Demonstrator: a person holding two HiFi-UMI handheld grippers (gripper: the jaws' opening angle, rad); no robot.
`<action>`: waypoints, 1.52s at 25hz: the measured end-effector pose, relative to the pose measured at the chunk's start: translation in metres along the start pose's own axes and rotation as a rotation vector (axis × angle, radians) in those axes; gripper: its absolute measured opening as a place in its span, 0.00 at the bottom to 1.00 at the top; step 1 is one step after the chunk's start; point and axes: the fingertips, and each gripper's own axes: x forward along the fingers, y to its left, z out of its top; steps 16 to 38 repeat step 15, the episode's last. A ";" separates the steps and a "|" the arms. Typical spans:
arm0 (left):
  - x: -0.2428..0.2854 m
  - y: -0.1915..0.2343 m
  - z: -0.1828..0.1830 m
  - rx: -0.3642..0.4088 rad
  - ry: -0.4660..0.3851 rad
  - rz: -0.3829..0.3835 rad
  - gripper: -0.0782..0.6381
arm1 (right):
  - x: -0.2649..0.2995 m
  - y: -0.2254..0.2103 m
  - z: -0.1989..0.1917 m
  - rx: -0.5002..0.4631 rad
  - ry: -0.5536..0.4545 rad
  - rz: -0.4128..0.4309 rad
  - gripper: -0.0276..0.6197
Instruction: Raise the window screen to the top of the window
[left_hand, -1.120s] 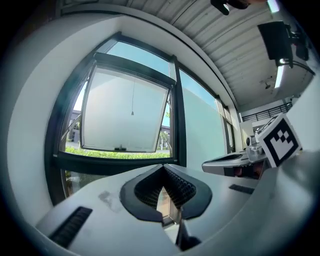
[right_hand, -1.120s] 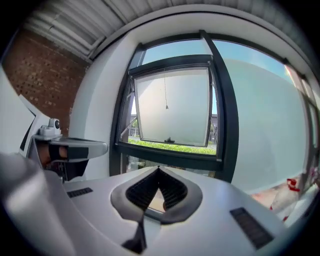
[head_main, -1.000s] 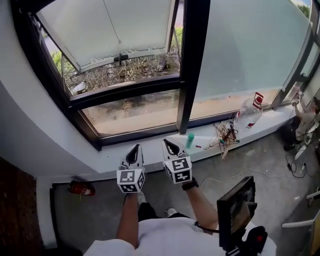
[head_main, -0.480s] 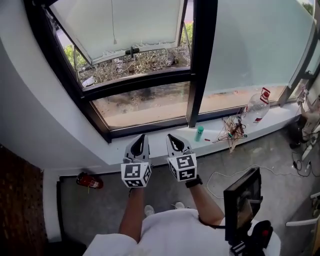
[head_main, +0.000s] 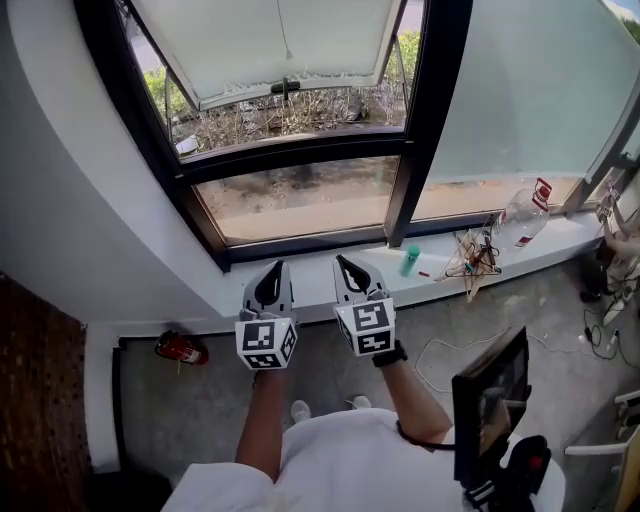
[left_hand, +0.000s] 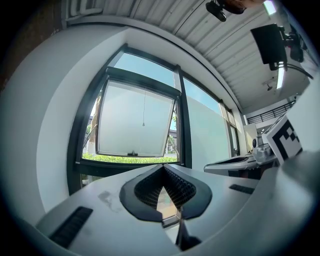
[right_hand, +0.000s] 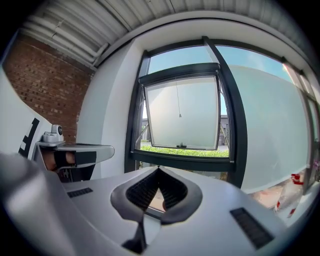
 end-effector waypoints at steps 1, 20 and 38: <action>0.001 0.001 -0.001 -0.001 0.002 -0.005 0.11 | 0.002 0.002 0.001 -0.003 -0.002 0.000 0.03; 0.027 0.000 -0.004 0.007 0.013 -0.079 0.11 | 0.018 0.000 -0.004 -0.001 0.010 -0.024 0.03; 0.027 0.000 -0.004 0.007 0.013 -0.079 0.11 | 0.018 0.000 -0.004 -0.001 0.010 -0.024 0.03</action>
